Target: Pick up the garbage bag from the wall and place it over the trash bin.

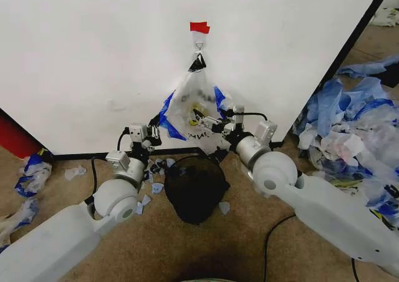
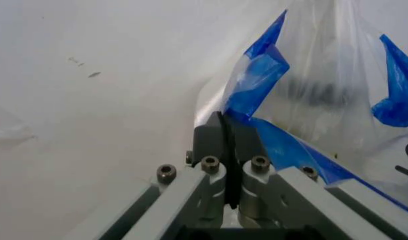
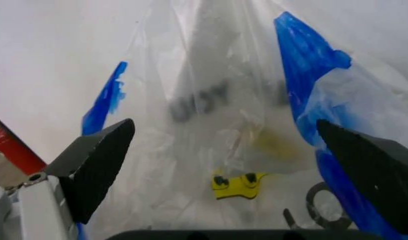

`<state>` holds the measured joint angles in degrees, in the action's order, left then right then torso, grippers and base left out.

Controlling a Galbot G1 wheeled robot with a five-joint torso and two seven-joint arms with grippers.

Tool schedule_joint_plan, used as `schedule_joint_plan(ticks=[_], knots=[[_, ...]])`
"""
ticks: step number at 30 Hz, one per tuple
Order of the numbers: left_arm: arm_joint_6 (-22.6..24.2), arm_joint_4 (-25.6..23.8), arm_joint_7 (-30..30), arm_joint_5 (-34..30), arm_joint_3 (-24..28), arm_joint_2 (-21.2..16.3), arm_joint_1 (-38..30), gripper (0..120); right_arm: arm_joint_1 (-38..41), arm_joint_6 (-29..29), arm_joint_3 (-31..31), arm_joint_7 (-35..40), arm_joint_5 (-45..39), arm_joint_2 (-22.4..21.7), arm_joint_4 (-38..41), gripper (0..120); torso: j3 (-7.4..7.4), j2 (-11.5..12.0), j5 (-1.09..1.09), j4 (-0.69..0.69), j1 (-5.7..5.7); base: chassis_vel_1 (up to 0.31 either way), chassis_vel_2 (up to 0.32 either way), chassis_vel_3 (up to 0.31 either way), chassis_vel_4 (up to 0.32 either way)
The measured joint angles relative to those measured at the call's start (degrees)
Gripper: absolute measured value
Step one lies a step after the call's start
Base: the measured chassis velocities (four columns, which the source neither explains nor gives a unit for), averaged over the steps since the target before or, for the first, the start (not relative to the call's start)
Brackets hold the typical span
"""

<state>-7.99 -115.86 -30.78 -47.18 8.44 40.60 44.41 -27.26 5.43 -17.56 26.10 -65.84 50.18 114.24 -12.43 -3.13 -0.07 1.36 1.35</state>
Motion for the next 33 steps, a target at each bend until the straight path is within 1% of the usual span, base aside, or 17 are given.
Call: schedule_joint_plan(ticks=[12,16,18,30,33], knots=[[0.0,-0.37,0.01,0.11,-0.26,-0.2,0.73,0,0.94,-1.21,-0.49,-0.97,2.78,1.79,-5.08,100,0.0,0.0,0.0,0.0,0.0,0.0,0.0,0.0,0.0],[0.0,-0.69,0.01,0.13,-0.6,-0.4,1.15,0,1.97,-2.13,-1.08,-1.05,3.55,3.3,-7.86,100,0.0,0.0,0.0,0.0,0.0,0.0,0.0,0.0,0.0],[0.0,-0.71,0.01,0.13,-0.61,-0.41,1.17,0,2.04,-2.13,-1.12,-1.05,3.55,3.39,-7.99,100,0.0,0.0,0.0,0.0,0.0,0.0,0.0,0.0,0.0],[-0.05,-2.19,0.02,0.32,-2.2,-1.45,3.28,0,4.58,-2.07,-3.1,0.45,6.16,7.71,-13.08,100,0.0,0.0,0.0,-0.01,0.0,0.0,0.0,0.0,0.0],[-0.05,-2.37,0.02,0.42,-2.5,-1.56,3.7,0,4.77,-1.84,-3.3,1.07,6.36,8.08,-13.2,98,0.0,0.0,0.0,0.0,0.0,0.0,0.0,0.0,0.0]])
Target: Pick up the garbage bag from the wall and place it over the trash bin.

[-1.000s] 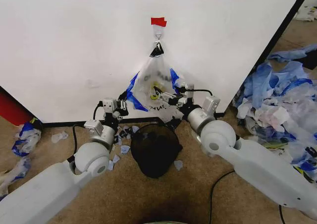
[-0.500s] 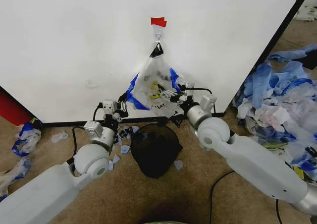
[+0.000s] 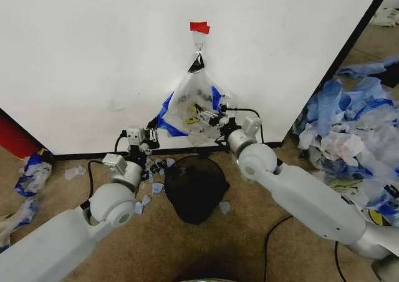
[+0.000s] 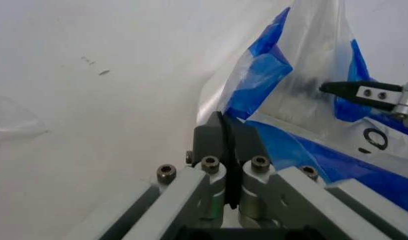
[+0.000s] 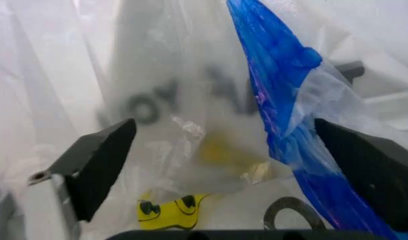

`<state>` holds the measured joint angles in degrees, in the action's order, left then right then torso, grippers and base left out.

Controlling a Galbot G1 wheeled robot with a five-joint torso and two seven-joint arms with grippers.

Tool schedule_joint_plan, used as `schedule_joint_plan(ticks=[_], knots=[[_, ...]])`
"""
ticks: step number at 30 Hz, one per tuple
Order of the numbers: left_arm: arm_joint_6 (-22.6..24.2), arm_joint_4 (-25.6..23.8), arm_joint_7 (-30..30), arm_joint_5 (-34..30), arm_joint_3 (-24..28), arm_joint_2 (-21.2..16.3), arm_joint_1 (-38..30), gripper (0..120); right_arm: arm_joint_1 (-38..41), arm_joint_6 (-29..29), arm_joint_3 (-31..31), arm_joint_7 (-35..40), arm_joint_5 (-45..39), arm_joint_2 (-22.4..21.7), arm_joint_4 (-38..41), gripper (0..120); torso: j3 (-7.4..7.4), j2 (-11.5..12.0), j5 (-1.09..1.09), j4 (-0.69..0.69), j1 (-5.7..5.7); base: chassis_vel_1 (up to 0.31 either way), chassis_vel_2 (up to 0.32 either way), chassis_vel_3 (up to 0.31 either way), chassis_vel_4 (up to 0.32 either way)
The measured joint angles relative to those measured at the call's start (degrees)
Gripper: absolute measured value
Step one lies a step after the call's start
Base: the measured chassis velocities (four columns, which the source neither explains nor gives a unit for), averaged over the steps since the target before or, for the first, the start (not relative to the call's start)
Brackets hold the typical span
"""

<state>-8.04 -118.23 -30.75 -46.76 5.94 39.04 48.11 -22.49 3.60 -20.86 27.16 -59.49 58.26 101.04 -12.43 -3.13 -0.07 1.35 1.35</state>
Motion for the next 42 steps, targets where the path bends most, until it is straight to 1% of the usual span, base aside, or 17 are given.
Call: schedule_joint_plan(ticks=[5,7,8,10,13,14,21,22,23,26,28,33,38,39,42], knots=[[-0.06,-0.58,0.04,0.21,-1.02,-0.48,1.32,0,0.01,0.13,-0.15,0.22,0.92,0.22,-0.45,77,0.0,0.0,0.01,0.01,0.0,0.0,0.0,0.0,0.0],[-0.07,-0.7,0.05,0.24,-1.24,-0.56,1.56,0,0.01,0.12,-0.15,0.27,1.05,0.26,-0.51,75,0.0,0.0,0.01,0.0,0.0,0.0,0.0,0.0,0.0],[-0.08,-0.81,0.06,0.25,-1.45,-0.65,1.79,0,-0.01,0.11,-0.15,0.29,1.12,0.28,-0.52,67,0.0,0.0,0.01,0.0,0.0,0.0,0.0,0.0,0.0],[-0.11,-1.03,0.1,0.31,-1.83,-0.84,2.26,0,-0.02,0.1,-0.15,0.33,1.16,0.3,-0.52,61,0.0,0.0,0.01,0.0,0.0,0.0,0.0,0.0,0.0],[-0.17,-1.34,0.17,0.44,-2.22,-1.05,2.9,0,-0.06,0.11,-0.02,0.4,1.17,0.27,-0.45,47,0.0,0.0,0.01,0.0,0.0,0.0,0.0,0.0,0.0],[-0.17,-1.34,0.17,0.44,-2.22,-1.05,2.9,0,-0.06,0.11,-0.02,0.4,1.17,0.27,-0.45,47,0.0,0.0,0.01,0.0,0.0,0.0,0.0,0.0,0.0],[-0.23,-1.52,0.23,0.61,-2.22,-1.07,3.07,0,-0.98,0.11,0.8,0.54,1.17,-0.37,0.06,19,0.0,0.0,0.01,0.0,0.0,0.0,0.0,0.0,0.0],[-0.23,-1.52,0.23,0.61,-2.22,-1.07,3.07,0,-0.98,0.11,0.8,0.54,1.17,-0.37,0.06,19,0.0,0.0,0.01,0.0,0.0,0.0,0.0,0.0,0.0],[-0.23,-1.53,0.24,0.61,-2.18,-1.07,3.0,0,-1.11,0.11,0.93,0.54,1.17,-0.52,0.15,15,0.0,0.0,0.01,0.0,0.0,0.0,0.0,0.0,0.0],[-0.24,-1.53,0.25,0.6,-2.03,-1.07,2.77,1,-1.34,0.11,1.17,0.53,1.11,-1.01,0.49,2,0.0,0.0,0.01,0.0,0.0,0.0,0.0,0.0,0.0],[-0.24,-1.54,0.25,0.54,-1.96,-1.07,2.69,2,-1.38,0.08,1.29,0.41,1.0,-1.29,0.56,0,0.0,0.0,0.0,0.0,0.0,0.0,0.0,0.0,0.0],[-0.24,-1.53,0.25,0.34,-1.89,-1.13,2.38,2,-1.45,-0.7,2.0,-0.47,-0.04,-1.59,0.75,0,0.0,0.0,0.01,0.0,0.0,0.0,0.0,0.0,0.0],[-0.38,-1.07,0.26,0.18,-2.17,-1.36,2.2,2,-2.28,-4.87,4.55,-7.1,-6.23,-3.0,2.61,0,0.0,0.0,0.01,0.0,0.0,0.0,0.0,0.0,0.0],[-0.38,-1.07,0.26,0.18,-2.17,-1.36,2.2,2,-2.28,-4.87,4.55,-7.1,-6.23,-3.0,2.61,0,0.0,0.0,0.01,0.0,0.0,0.0,0.0,0.0,0.0],[-0.45,-0.99,0.26,0.18,-2.5,-1.41,2.53,2,-3.14,-7.12,5.8,-11.23,-10.48,-4.94,4.72,0,0.0,0.0,0.01,0.0,0.0,0.0,0.0,0.0,0.0]])
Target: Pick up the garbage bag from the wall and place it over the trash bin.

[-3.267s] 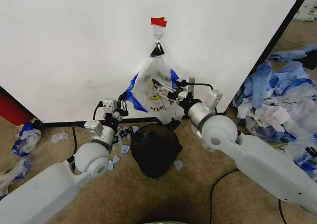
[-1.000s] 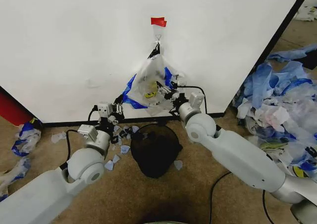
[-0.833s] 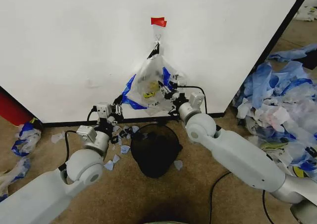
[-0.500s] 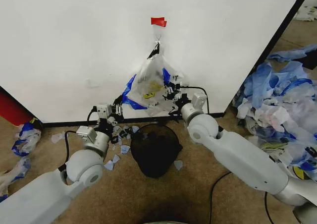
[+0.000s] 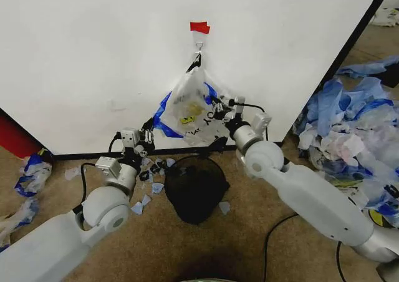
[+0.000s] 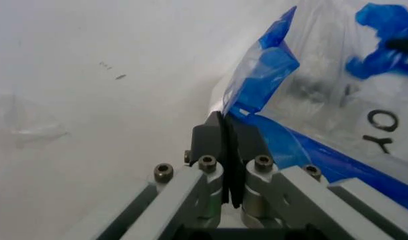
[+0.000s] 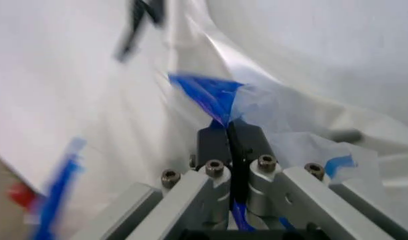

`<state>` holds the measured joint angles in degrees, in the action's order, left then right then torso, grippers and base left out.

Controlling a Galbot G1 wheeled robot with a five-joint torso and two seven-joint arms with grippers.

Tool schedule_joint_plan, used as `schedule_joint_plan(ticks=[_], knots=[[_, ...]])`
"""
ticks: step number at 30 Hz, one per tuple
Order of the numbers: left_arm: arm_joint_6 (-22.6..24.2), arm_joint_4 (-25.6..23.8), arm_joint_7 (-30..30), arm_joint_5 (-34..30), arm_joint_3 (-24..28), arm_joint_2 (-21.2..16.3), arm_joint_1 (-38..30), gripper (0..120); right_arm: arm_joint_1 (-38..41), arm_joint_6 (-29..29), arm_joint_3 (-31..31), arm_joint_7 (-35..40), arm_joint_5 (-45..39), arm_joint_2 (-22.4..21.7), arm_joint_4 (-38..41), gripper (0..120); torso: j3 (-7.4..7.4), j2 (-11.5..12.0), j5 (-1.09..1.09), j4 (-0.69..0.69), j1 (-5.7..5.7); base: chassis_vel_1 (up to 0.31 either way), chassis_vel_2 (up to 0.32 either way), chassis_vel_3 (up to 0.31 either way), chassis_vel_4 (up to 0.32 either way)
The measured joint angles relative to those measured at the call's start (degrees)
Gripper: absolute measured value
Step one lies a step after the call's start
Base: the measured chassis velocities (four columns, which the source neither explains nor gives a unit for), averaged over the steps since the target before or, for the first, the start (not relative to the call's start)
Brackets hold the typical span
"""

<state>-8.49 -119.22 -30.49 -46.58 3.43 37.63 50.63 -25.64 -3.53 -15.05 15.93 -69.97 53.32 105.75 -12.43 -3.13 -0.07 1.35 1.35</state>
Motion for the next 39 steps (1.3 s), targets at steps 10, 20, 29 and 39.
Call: schedule_joint_plan(ticks=[10,20,29,39], knots=[[-0.04,-0.69,-0.05,-0.05,-1.8,-0.27,1.31,1,-4.71,-1.69,3.91,-1.44,-7.75,-5.34,6.31,0,0.0,0.0,0.0,0.02,0.0,0.0,0.0,0.0,0.0],[-0.01,-4.93,-0.12,0.86,-6.88,-1.96,8.45,2,-11.95,-2.66,7.58,-4.53,-8.03,-8.6,11.1,0,0.01,0.0,0.01,0.0,0.0,0.0,0.0,0.0,0.0],[-0.08,-6.76,-0.19,1.95,-8.39,-2.17,11.56,1,-16.53,-3.63,13.69,-8.3,-11.21,-11.43,14.12,0,0.01,0.0,0.0,0.0,0.0,0.0,0.0,0.0,0.0],[-0.13,-7.61,-0.45,2.27,-8.73,-2.66,12.13,2,-24.01,-3.96,21.09,-10.72,-13.82,-14.55,17.56,0,0.01,0.0,-0.01,0.01,0.0,0.0,0.0,0.0,0.0]])
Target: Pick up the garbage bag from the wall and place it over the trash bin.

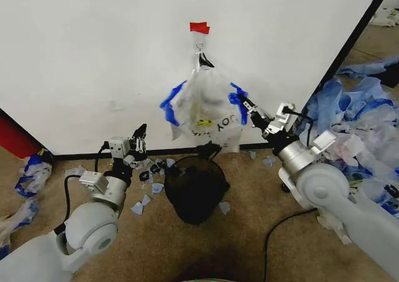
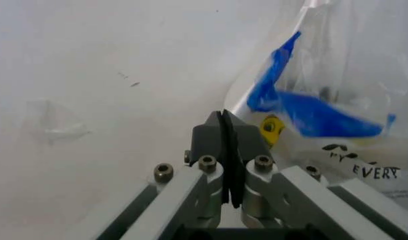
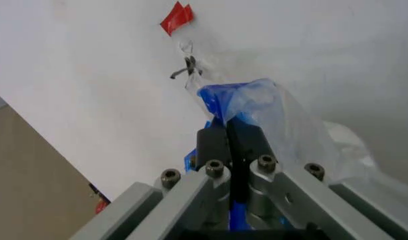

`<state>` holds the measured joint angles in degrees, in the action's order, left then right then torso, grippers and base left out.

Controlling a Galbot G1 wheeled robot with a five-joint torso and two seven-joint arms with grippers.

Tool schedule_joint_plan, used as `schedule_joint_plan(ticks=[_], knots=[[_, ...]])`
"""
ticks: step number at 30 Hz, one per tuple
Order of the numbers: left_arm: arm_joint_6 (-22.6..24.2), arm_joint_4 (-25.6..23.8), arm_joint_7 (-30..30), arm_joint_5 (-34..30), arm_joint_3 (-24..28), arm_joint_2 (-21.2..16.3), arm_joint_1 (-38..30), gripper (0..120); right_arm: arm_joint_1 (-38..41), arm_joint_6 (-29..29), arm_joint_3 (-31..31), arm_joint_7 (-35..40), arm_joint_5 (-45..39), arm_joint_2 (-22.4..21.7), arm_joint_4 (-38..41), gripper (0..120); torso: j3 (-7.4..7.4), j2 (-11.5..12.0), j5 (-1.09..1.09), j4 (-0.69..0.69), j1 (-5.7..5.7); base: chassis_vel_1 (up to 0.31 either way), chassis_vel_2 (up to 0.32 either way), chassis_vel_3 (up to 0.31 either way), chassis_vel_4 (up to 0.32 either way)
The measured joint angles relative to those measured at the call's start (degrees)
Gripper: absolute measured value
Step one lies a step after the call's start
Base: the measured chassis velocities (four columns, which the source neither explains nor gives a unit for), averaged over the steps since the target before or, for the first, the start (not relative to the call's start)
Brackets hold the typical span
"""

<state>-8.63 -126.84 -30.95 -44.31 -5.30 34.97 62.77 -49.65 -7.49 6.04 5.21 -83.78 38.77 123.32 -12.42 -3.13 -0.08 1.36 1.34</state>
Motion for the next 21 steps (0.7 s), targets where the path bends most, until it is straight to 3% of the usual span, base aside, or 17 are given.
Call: schedule_joint_plan(ticks=[7,16,21], knots=[[-0.05,-0.29,0.01,-1.33,-0.01,0.24,0.51,2,0.36,0.01,-1.94,-0.51,1.33,1.25,-0.62,0,-0.01,0.0,0.02,-0.02,0.0,0.0,0.0,0.0,0.0],[-2.28,-0.1,5.07,-11.31,0.78,-0.02,-3.35,31,2.18,0.05,-4.08,-0.21,2.29,2.23,-1.92,0,-0.01,0.01,0.01,0.0,0.0,0.0,0.0,0.0,0.0],[-2.69,3.17,6.97,-13.9,3.42,0.66,-7.84,48,2.6,0.09,-4.44,-0.03,2.57,2.71,-2.15,0,-0.01,0.01,0.01,0.0,0.0,0.0,0.0,0.0,0.0]])
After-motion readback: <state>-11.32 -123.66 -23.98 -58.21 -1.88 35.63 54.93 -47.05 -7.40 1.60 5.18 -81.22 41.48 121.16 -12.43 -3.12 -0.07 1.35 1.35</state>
